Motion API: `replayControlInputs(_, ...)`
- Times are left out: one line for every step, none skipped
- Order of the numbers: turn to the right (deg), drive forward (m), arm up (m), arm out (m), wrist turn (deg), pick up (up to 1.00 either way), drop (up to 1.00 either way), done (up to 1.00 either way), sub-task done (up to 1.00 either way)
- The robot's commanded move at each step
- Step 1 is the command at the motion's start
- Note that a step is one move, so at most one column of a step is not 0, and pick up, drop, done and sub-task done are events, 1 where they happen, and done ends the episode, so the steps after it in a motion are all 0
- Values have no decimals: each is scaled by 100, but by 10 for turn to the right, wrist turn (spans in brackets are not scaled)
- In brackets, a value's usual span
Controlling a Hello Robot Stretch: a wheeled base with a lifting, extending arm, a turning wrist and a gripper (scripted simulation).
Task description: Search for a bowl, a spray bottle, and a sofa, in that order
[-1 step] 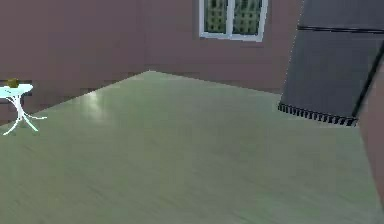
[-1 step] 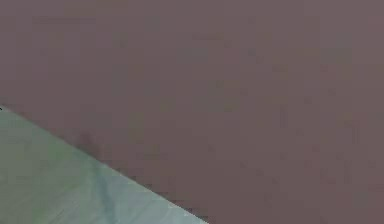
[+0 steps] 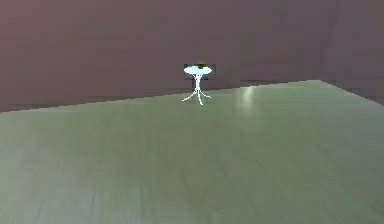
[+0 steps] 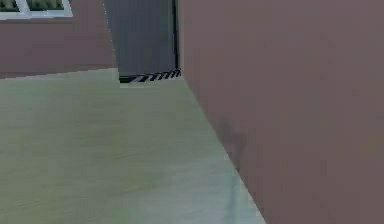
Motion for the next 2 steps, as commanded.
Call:
replayControlInputs(-450,0,0,0,0,0,0,0,0)
replayControlInputs(-390,0,0,0,0,0,0,0,0)
